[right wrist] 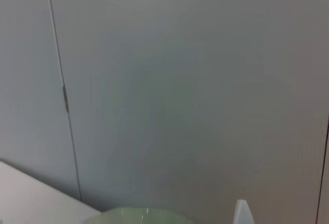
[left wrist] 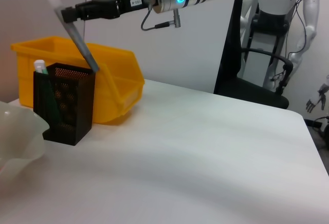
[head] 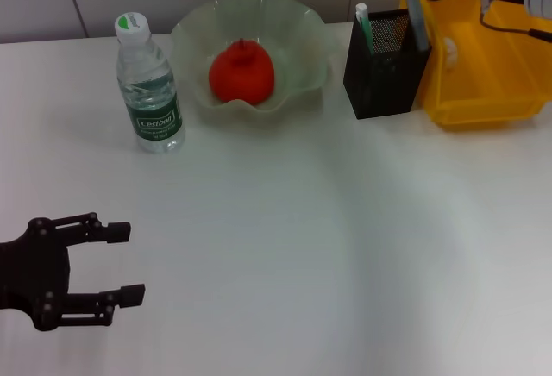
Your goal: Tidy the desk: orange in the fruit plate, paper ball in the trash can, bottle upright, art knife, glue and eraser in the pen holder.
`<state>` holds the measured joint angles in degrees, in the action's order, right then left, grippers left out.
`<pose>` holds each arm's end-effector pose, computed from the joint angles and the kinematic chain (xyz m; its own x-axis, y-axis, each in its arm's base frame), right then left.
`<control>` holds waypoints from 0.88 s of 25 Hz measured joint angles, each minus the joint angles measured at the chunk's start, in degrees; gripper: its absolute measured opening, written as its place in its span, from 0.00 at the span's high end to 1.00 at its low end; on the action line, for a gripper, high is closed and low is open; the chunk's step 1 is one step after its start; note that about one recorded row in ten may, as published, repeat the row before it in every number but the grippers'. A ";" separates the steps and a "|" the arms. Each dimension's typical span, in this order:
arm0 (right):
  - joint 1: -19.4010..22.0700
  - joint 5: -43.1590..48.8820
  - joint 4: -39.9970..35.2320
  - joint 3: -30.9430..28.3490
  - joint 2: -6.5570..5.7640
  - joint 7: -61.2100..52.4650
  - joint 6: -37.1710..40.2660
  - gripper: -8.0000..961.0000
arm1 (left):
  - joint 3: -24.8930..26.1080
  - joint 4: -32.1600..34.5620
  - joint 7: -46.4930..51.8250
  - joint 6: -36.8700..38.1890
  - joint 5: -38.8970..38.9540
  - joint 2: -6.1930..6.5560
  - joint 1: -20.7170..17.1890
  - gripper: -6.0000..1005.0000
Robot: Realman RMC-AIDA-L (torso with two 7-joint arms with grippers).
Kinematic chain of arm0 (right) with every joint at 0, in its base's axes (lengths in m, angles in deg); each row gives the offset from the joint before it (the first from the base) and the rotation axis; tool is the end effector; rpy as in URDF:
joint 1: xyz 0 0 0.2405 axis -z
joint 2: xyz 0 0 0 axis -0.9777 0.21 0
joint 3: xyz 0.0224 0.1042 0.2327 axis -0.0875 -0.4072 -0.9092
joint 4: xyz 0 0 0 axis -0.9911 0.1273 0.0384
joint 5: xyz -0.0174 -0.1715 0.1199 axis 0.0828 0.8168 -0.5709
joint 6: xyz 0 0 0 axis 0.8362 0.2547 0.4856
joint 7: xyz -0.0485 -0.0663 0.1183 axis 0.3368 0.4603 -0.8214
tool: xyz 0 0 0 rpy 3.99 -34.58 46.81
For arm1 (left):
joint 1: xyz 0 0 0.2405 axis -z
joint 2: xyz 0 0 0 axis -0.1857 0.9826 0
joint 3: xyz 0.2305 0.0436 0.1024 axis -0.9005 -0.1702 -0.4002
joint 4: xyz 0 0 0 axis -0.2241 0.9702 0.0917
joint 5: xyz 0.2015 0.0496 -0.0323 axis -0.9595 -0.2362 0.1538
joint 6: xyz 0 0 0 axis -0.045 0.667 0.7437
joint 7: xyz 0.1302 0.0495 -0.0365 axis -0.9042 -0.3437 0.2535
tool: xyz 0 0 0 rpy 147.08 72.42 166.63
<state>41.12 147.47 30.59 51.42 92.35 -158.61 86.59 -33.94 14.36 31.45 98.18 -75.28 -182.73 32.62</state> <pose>0.2258 0.4410 0.0706 0.7956 -0.2549 -0.5496 -0.5767 -0.5964 -0.5583 -0.2879 0.2690 0.0391 0.8789 0.2226 0.4218 0.2744 -0.9594 -0.0654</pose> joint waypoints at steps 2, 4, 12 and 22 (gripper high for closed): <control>-0.44 -0.38 1.73 0.00 -0.46 0.80 -0.02 0.85 | -0.04 0.00 0.02 0.04 -0.08 -0.11 -0.01 0.18; -0.63 -1.29 2.74 0.00 -0.74 1.76 -0.08 0.85 | -0.02 0.00 0.11 0.07 -0.11 -0.19 -0.03 0.18; -1.18 -4.39 3.31 -0.42 -1.52 4.67 -0.88 0.85 | 0.05 0.00 0.90 0.07 0.03 -0.22 0.43 0.18; -6.29 -8.08 14.25 -3.43 -4.37 12.35 -2.52 0.85 | 0.05 0.00 1.04 0.15 0.18 -0.59 0.70 0.18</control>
<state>34.83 139.39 44.84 48.00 87.99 -146.26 84.07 -33.89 14.35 32.49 98.33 -75.10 -183.32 33.32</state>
